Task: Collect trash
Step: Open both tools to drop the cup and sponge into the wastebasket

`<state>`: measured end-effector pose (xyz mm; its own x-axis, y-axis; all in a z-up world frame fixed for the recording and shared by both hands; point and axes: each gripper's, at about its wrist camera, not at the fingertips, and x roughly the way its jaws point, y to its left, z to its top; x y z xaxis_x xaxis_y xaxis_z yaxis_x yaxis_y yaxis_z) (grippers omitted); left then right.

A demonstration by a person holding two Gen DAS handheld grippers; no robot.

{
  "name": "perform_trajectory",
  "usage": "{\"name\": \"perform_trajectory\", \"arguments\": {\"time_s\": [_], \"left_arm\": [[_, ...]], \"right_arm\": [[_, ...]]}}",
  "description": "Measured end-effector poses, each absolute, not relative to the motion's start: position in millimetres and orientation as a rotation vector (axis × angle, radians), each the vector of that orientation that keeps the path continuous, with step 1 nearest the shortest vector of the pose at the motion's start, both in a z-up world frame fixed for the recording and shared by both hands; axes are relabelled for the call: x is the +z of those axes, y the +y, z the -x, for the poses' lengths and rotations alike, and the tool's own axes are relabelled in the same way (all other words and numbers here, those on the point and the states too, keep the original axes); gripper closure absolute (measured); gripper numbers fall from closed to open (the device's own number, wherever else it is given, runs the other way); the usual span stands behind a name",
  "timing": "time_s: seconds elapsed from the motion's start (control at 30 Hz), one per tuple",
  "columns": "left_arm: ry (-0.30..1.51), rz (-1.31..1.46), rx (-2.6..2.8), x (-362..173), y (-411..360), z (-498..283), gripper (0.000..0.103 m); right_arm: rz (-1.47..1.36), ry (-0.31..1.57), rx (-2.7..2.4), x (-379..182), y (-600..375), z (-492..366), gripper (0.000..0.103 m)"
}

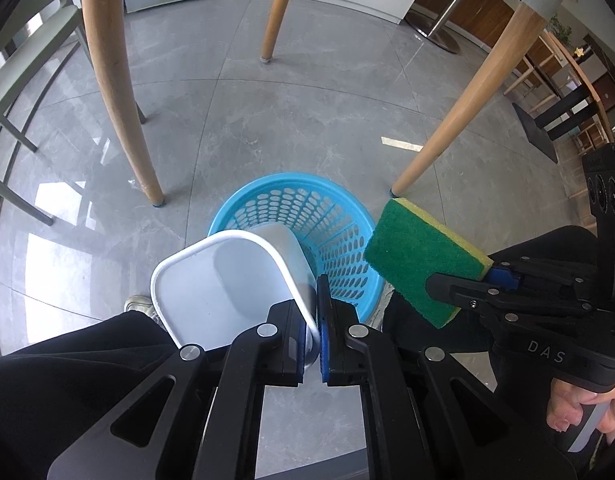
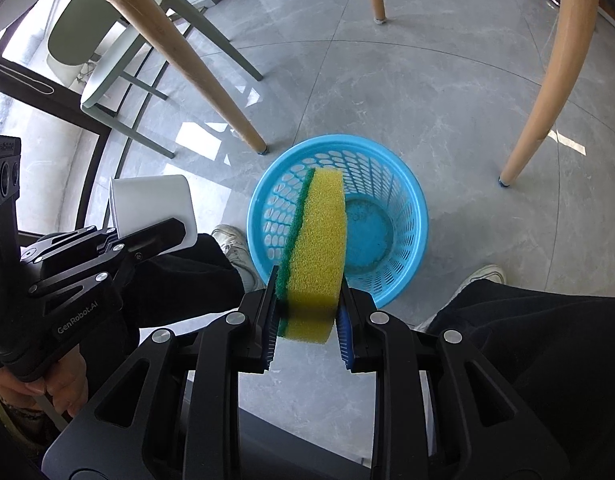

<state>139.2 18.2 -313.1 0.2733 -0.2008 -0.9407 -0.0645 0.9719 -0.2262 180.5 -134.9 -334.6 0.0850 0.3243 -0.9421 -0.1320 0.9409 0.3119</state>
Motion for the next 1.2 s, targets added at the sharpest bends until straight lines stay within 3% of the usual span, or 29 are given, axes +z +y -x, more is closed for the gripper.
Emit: {"name": "perform_trajectory", "arguments": {"time_s": [0.33,0.43,0.5,1.03,1.2], "left_arm": [[1.343,0.276,-0.097,-328,20,-150,0.097],[1.335,0.296,-0.090,-328,23,-153,0.081],[1.329,0.305,-0.082,-327,25,-152,0.081],[1.318,0.321,-0.041,-315,40,-139,0.081],[1.320,0.303,-0.021,-307,42,-131,0.074]], "right_arm": [[-0.241,1.492,0.321,-355,-144,-192,0.076],[-0.251,1.495,0.321,-358,-146,-194,0.064],[-0.258,1.499,0.321,-359,-146,-194,0.057],[-0.245,1.461,0.304,-341,-154,-185,0.057],[-0.206,1.420,0.325,-323,-153,-175,0.051]]}}
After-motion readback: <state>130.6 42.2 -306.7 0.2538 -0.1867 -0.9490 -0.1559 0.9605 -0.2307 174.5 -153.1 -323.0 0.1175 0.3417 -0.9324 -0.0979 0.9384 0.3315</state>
